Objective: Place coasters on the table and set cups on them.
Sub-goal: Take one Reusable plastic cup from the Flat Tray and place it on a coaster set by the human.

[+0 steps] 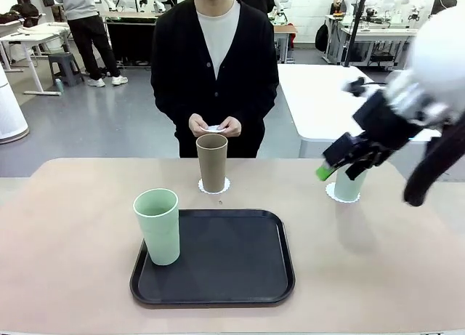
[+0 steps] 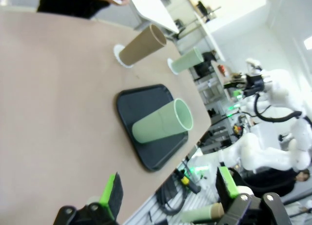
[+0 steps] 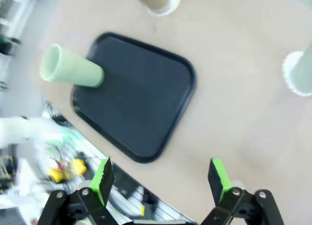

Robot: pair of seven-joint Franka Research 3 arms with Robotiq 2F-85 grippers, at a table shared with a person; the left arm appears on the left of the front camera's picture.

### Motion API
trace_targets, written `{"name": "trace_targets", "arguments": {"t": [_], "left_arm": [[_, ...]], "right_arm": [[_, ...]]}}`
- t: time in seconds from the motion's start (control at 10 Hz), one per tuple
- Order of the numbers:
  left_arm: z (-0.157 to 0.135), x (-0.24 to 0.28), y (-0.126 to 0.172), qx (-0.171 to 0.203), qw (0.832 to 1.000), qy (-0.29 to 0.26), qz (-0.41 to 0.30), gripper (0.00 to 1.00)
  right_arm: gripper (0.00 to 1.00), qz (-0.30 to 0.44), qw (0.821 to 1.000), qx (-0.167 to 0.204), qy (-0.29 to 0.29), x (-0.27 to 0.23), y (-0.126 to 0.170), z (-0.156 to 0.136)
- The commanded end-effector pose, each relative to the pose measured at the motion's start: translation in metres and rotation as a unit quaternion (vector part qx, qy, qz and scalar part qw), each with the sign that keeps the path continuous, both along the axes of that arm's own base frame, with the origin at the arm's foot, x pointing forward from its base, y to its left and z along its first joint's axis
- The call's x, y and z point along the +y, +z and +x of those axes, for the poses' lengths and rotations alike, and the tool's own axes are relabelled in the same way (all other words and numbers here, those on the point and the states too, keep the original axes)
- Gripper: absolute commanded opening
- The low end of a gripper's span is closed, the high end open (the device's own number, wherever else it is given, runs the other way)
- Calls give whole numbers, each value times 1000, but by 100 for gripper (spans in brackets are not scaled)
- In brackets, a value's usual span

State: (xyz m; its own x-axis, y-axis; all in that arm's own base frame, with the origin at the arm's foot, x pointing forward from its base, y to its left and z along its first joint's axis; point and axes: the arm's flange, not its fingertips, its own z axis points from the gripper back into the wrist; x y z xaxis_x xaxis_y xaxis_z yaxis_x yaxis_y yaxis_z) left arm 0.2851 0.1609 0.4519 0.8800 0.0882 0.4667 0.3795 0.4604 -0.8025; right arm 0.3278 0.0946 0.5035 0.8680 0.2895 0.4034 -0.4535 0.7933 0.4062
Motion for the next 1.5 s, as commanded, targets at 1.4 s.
{"name": "trace_targets", "arguments": {"t": [1.4], "left_arm": [[-1,0,0,-7,1000,-2,-2,100]], "right_arm": [[100,362,927,97,-25,-226,-92,25]]}}
